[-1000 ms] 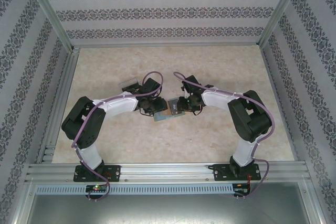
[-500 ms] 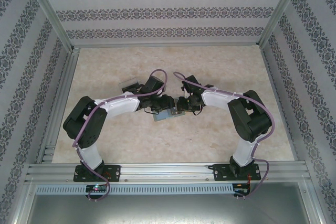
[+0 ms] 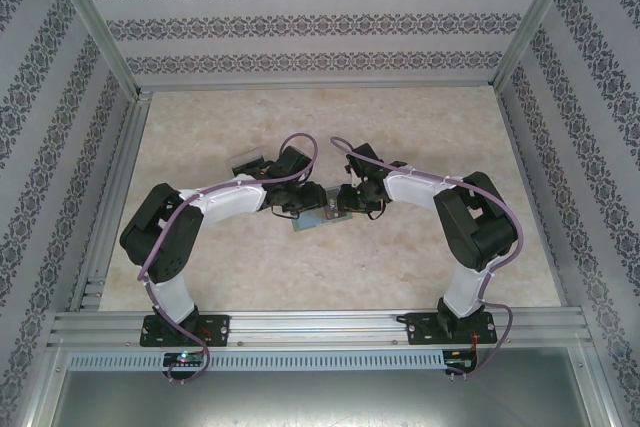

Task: Take the credit cards out of the card holder

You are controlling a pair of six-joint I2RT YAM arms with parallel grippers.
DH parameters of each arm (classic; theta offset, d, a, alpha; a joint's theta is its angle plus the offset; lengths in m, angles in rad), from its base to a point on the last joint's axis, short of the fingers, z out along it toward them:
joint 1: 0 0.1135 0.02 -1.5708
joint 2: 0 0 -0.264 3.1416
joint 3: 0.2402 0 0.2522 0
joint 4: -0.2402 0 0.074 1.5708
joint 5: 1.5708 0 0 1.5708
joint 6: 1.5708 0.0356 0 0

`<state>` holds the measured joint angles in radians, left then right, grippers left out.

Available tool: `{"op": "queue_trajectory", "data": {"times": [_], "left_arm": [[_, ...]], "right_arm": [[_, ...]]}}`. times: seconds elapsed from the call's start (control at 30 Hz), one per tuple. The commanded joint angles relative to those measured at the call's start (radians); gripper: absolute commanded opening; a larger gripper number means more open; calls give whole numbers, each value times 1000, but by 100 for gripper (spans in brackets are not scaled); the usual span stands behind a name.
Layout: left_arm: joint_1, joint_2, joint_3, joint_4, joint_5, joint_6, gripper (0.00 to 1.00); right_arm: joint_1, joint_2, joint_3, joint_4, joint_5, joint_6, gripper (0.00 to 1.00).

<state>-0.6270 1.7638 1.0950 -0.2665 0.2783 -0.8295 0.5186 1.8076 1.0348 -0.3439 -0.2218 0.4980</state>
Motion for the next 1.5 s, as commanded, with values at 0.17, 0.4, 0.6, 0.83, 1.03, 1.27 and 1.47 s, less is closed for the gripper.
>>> {"op": "queue_trajectory", "data": {"times": [0.17, 0.4, 0.6, 0.83, 1.03, 1.27, 1.47], "left_arm": [[9, -49, -6, -79, -78, 21, 40], [9, -23, -6, -90, -106, 4, 38], [10, -45, -5, -134, -171, -3, 38], [10, -13, 5, -100, -114, 0, 38], [10, 38, 9, -106, -92, -2, 38], [10, 48, -4, -76, -73, -7, 38], [11, 33, -5, -71, -75, -4, 37]], "right_arm": [[21, 41, -19, 27, -60, 11, 32], [24, 35, -17, 23, -58, 10, 32], [23, 43, -15, 26, -60, 10, 32], [24, 47, -7, 23, -60, 10, 32], [23, 50, -6, 23, -62, 8, 32], [23, 50, -9, 23, -60, 8, 32], [23, 53, -8, 26, -62, 9, 32]]}}
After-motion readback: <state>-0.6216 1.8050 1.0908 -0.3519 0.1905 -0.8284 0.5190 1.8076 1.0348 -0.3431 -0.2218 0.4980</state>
